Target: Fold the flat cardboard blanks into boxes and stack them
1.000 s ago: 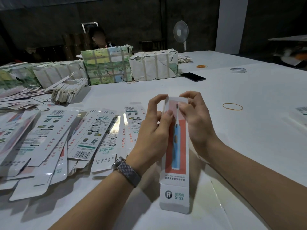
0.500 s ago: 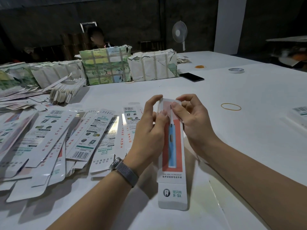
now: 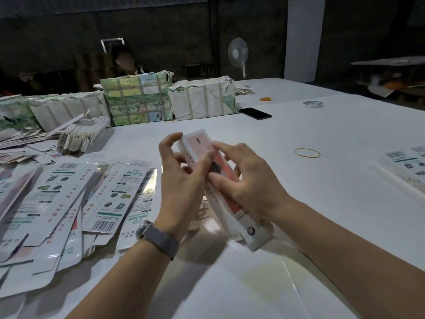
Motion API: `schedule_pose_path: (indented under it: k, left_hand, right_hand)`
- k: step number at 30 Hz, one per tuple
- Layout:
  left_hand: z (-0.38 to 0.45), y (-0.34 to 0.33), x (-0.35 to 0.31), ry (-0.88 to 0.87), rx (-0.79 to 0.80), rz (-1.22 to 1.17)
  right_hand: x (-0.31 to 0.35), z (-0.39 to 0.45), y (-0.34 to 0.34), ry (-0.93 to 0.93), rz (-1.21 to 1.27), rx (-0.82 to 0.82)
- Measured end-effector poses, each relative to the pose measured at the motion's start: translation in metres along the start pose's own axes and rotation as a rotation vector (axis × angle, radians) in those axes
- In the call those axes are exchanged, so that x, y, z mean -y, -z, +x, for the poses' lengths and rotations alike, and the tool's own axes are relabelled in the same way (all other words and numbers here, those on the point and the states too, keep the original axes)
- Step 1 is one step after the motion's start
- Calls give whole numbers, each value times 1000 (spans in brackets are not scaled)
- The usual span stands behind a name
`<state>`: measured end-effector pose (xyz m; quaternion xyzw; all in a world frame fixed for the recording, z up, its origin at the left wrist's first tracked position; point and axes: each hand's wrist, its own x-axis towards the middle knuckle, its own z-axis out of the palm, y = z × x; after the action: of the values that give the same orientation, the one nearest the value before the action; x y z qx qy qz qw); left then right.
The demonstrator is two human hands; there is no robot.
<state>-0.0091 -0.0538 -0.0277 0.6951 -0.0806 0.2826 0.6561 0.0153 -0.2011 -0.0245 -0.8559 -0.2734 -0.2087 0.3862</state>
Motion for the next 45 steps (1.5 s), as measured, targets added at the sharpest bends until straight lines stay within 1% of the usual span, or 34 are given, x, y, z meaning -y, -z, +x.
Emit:
schedule_pose_path:
  k: [2, 4, 7, 9, 12, 15, 17, 19, 23, 26, 29, 32, 34, 36, 39, 41, 43, 45]
  left_hand:
    - [-1, -1, -1, 13, 20, -50]
    - [-3, -3, -2, 24, 54, -75]
    - [-5, -6, -2, 6, 120, -36]
    - [-6, -6, 0, -46, 142, 65]
    - [-8, -6, 2, -149, 148, 161]
    - [-8, -7, 2, -223, 205, 256]
    - [-9, -9, 4, -245, 236, 330]
    - [-11, -10, 6, -258, 260, 381]
    - [-13, -12, 9, -283, 299, 457]
    - [-14, -12, 9, -304, 320, 502]
    - [-14, -12, 6, -311, 334, 519]
    - [-14, -12, 3, -310, 338, 544]
    - [-13, -11, 2, -283, 320, 574]
    - [-11, -8, 3, -216, 316, 649]
    - [-5, 0, 4, -93, 349, 850]
    - [1, 7, 8, -30, 327, 1055]
    - [5, 14, 13, 39, 305, 1262]
    - [9, 21, 17, 111, 284, 1357]
  right_hand:
    - [2, 0, 5, -2, -85, 93]
    - [6, 0, 9, -9, -186, 134]
    - [10, 4, 23, -30, -325, 120]
    - [7, 4, 44, -77, -425, 105]
    - [-10, -5, 95, -216, -567, 105]
    - [-46, -22, 161, -422, -765, 108]
    - [-74, -38, 203, -569, -908, 124]
    - [-102, -57, 235, -673, -1032, 133]
    - [-138, -82, 265, -773, -1165, 182]
    - [-146, -83, 259, -757, -1251, 160]
    - [-127, -62, 228, -581, -1149, 92]
    - [-91, -34, 176, -376, -919, 51]
    - [-64, -19, 134, -285, -729, 74]
    - [-41, -4, 91, -229, -522, 112]
    - [-15, 14, 30, -178, -311, 144]
    - [-10, 16, -2, -174, -225, 136]
    - [-14, 12, -22, -190, -182, 146]
    - [-22, 9, -29, -181, -168, 126]
